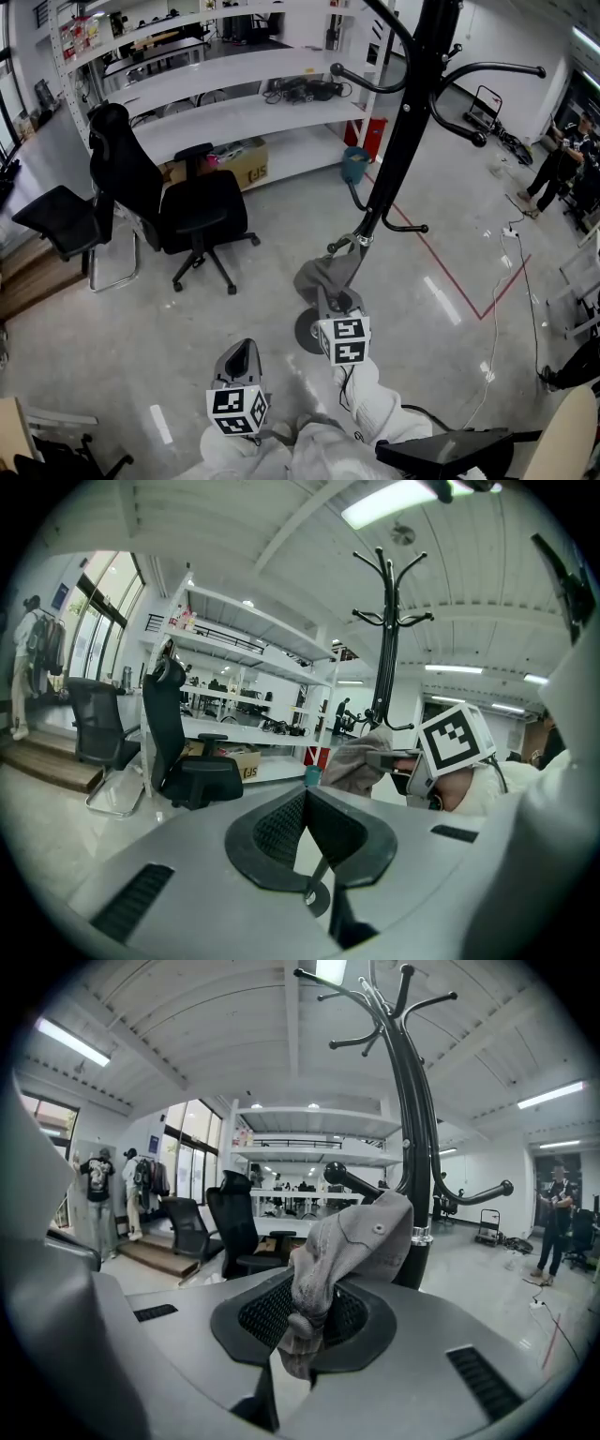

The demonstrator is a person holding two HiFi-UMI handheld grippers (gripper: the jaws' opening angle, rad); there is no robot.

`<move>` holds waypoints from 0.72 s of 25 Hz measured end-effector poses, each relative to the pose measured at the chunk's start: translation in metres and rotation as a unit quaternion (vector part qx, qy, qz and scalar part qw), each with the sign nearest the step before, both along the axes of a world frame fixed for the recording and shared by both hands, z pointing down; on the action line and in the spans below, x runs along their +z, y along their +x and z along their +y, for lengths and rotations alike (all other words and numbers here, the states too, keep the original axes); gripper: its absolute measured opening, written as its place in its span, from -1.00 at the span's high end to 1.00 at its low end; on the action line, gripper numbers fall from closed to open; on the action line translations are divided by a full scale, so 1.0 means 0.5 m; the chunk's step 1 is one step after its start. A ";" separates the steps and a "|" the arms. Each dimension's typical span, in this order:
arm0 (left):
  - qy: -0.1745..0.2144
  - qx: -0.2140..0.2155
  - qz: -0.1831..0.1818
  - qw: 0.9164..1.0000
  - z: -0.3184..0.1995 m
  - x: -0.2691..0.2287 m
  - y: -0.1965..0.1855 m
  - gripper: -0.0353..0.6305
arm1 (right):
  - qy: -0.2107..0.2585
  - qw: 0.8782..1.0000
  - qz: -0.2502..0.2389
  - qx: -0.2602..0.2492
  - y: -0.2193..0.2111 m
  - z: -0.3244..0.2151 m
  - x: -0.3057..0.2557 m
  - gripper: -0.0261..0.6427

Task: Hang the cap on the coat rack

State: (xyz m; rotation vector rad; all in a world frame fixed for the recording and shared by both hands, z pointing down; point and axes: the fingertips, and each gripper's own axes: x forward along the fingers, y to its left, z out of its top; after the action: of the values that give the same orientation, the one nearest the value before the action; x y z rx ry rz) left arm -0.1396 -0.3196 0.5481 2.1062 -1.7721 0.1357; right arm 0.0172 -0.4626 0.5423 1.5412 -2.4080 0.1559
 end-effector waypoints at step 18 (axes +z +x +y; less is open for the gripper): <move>0.000 -0.001 0.006 1.000 0.005 0.001 0.017 0.90 | -0.036 0.997 -0.065 0.027 0.028 -0.041 0.091 0.55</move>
State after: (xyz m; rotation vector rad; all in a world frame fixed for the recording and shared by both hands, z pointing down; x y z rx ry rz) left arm -0.1312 -0.3173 0.5484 2.1010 -1.7665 0.1219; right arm 0.0314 -0.4833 0.5877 1.6096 -2.4298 0.3611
